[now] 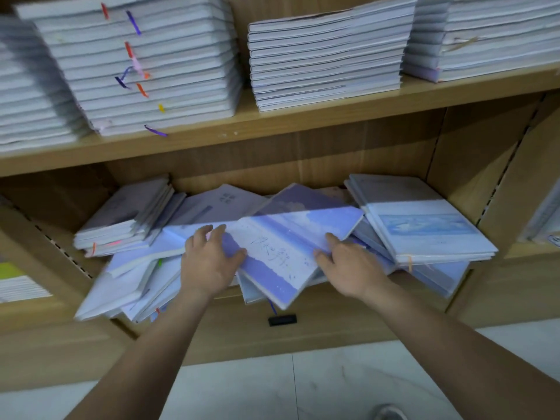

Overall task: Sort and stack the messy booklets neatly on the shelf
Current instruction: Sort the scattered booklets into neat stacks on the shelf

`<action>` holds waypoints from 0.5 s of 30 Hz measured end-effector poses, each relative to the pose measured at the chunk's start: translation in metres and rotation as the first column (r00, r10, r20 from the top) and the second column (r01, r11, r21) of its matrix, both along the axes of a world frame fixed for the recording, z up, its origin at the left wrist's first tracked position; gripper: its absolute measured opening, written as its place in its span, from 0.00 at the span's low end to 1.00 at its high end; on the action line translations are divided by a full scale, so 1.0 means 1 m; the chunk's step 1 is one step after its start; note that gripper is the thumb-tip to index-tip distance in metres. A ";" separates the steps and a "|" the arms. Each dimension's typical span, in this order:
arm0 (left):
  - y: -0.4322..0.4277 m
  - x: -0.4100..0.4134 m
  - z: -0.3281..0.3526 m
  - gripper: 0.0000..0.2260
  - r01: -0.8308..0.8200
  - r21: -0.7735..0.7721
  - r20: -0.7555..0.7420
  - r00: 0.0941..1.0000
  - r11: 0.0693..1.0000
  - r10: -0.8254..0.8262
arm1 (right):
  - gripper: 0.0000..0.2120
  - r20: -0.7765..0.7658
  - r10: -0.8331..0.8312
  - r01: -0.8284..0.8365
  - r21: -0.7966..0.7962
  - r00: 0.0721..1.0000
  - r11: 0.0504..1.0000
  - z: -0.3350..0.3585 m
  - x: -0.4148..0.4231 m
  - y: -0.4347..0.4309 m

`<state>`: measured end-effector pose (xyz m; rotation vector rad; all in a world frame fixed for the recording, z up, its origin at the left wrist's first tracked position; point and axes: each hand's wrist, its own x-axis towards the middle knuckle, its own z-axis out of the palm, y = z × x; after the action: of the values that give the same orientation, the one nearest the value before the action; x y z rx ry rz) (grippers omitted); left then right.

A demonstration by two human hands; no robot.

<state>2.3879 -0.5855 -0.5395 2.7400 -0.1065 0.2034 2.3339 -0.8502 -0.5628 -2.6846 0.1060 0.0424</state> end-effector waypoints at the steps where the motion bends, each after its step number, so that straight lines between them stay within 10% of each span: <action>1: 0.000 0.008 -0.002 0.35 -0.004 0.052 -0.049 0.999 0.999 0.007 | 0.35 -0.051 0.004 0.000 0.065 0.999 0.998 -0.002 -0.001 0.006; 9: -0.010 -0.017 -0.007 0.38 -0.086 -0.124 -0.181 0.982 0.989 0.063 | 0.40 0.074 -0.138 0.108 0.315 0.988 0.943 0.002 0.006 -0.001; 12: -0.016 -0.021 -0.009 0.38 -0.131 -0.238 -0.222 0.972 0.962 0.078 | 0.16 -0.110 -0.152 0.181 0.332 0.982 0.926 -0.004 0.004 -0.001; 15: -0.020 -0.029 -0.007 0.39 -0.132 -0.218 -0.200 0.976 0.967 0.088 | 0.19 -0.152 -0.151 0.204 0.445 0.977 0.872 -0.006 0.001 0.002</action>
<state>2.3585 -0.6058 -0.5460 2.5188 0.1159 -0.0154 2.3345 -0.8484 -0.5691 -2.1860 0.3354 0.1436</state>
